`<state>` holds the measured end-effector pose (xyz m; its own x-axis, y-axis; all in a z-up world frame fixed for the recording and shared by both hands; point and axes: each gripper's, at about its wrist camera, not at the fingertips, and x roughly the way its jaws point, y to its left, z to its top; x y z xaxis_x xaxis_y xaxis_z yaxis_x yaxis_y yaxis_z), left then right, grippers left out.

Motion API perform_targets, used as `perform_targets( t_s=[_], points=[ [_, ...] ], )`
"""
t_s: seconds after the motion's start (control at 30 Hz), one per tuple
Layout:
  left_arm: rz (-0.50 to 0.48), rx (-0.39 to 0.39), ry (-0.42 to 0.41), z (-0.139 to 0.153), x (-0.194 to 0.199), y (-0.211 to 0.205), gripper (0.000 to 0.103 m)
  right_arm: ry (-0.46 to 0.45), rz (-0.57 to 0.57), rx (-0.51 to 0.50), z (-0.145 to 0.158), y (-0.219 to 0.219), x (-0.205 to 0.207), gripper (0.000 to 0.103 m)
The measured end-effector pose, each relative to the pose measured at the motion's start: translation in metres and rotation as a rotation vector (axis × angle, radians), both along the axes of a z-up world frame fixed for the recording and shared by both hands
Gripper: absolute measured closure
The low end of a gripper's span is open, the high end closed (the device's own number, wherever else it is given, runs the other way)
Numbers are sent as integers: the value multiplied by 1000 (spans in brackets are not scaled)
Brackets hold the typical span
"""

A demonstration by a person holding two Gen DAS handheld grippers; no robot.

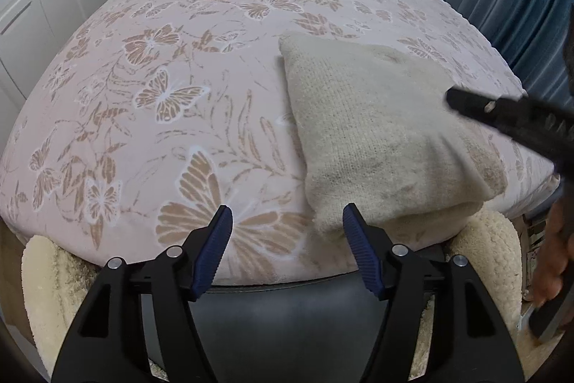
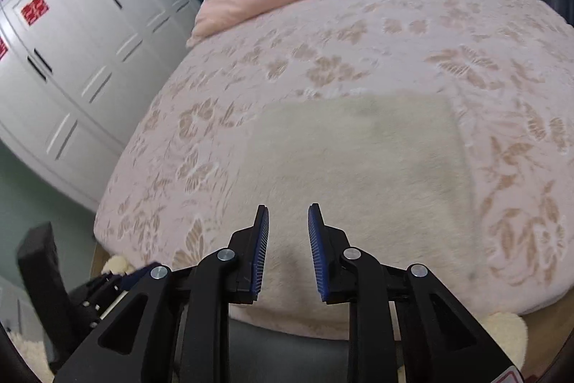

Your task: Fold small clothes

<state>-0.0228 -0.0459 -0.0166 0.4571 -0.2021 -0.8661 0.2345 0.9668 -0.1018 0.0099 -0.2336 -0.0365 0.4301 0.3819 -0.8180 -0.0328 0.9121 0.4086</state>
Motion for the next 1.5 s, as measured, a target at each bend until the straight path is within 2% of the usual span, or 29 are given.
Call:
perform_targets(
  t_s=[0.03,0.07,0.13,0.23,0.27,0.33,0.4,0.43,0.5,0.57,0.63,0.67,0.7,0.77,0.83,0.87,0.97,1.0,1.03,1.07,1.1,1.17,1.23,1.3,1.37,1.4,1.43,1.47,1.5],
  points=[
    [7,4,-3,1,0,3,41,66,30,-28,-27,15,1,81],
    [14,6,-5,1,0,6,40,71,48,-44,-43,25,-3,81],
    [30,15,-2,2,2,11,40,31,26,-59,-30,27,-10,81],
    [42,9,4,3,3,16,38,-27,-21,-14,9,16,-13,82],
    [45,11,5,2,4,16,37,-49,-16,-29,18,16,-14,82],
    [40,6,12,-1,5,14,37,-44,4,-71,16,20,-13,82],
    [30,14,15,-2,4,9,37,60,52,-112,-21,29,-6,82],
    [22,18,13,-2,4,7,37,70,52,-111,-33,28,-7,83],
    [11,31,5,0,2,5,37,40,8,-60,-22,19,-13,84],
    [-1,43,0,0,0,4,36,-19,-62,-22,3,4,-18,84],
    [5,50,6,-2,-1,5,35,-74,-140,-34,24,-20,-24,80],
    [8,44,13,-3,0,5,35,-93,-188,-58,29,-35,-27,71],
    [10,40,21,-4,1,4,35,-97,-234,-83,31,-52,-29,59],
    [6,35,25,-4,3,2,35,-63,-305,-113,26,-83,-31,56],
    [-5,24,10,0,3,-3,34,-27,-359,-79,18,-110,-33,56],
    [-13,18,1,2,4,-6,32,-17,-374,-62,14,-119,-32,56],
    [-36,15,-8,6,8,-22,31,21,-359,-69,-4,-123,-19,47],
    [-45,19,-9,8,10,-28,31,37,-339,-70,-11,-121,-13,48],
    [-57,22,-11,9,12,-34,31,43,-312,-66,-15,-118,-8,52],
    [-69,23,-17,12,13,-40,31,44,-293,-67,-15,-114,-4,83],
    [-80,26,-23,14,14,-46,30,20,-293,-58,-7,-114,-4,89],
    [-101,28,-37,20,15,-56,26,-86,-303,-31,21,-116,-11,90],
    [-105,24,-47,24,17,-63,22,-131,-329,-47,36,-123,-16,95],
    [-110,14,-43,22,21,-70,22,-72,-338,-70,17,-133,-14,96],
    [-122,20,-24,15,26,-79,22,86,-298,-142,-31,-136,-5,96],
    [-129,23,-6,9,30,-84,22,99,-298,-127,-41,-137,-9,96],
    [-133,23,18,4,33,-86,22,72,-319,-100,-38,-140,-14,95],
    [-137,5,45,0,38,-88,22,49,-333,-59,-30,-144,-17,91],
    [-132,-30,69,-3,43,-85,22,28,-353,-28,-21,-148,-20,82]
  ],
)
